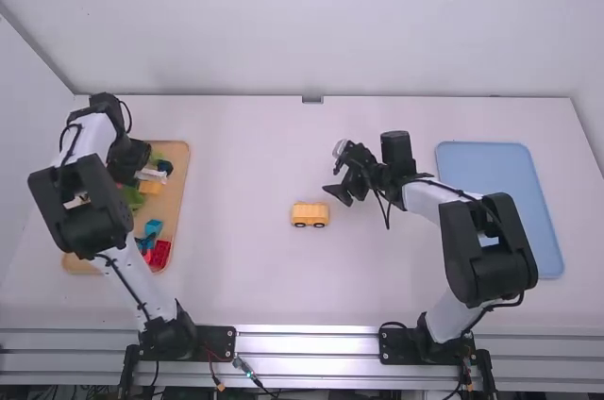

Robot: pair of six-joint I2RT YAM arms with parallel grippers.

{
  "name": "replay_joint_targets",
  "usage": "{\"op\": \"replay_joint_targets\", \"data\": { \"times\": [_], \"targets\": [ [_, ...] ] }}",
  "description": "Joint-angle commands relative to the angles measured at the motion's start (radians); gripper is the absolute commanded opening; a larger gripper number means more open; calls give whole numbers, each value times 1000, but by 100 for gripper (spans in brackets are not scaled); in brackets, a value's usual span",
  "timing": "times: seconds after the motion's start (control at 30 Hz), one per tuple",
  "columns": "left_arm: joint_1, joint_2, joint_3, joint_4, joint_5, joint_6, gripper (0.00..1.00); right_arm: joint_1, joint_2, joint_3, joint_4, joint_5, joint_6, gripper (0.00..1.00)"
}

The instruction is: Assemble lego blocks to make yellow taxi

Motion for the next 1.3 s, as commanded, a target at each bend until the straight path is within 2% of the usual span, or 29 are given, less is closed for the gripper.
{"op": "replay_joint_targets", "data": {
  "times": [0.0, 0.27, 0.7, 0.73, 0.87, 0.93, 1.13, 1.27],
  "targets": [
    [-3, 8, -42, 13, -21, 5, 70, 0, -24, 17, -1, -6, 6, 99],
    [-3, 8, -111, 114, 7, 53, 71, 1, -24, 17, 0, -5, 6, 99],
    [-3, 8, -223, 256, 8, 80, 66, 0, -24, 17, -1, -2, 6, 99],
    [-3, 8, -230, 270, 8, 80, 62, 0, -24, 17, -1, -2, 6, 99],
    [-3, 8, -218, 293, 10, 90, 63, 0, -24, 17, -1, -2, 6, 99],
    [-3, 8, -204, 287, 19, 105, 65, 0, -24, 17, -1, -2, 6, 99],
    [0, 7, -64, 122, 30, 117, 71, 0, -24, 17, -1, -2, 6, 99],
    [-3, 7, -2, 27, 27, 117, 70, 0, -24, 17, -1, -3, 6, 99]
  ]
}}
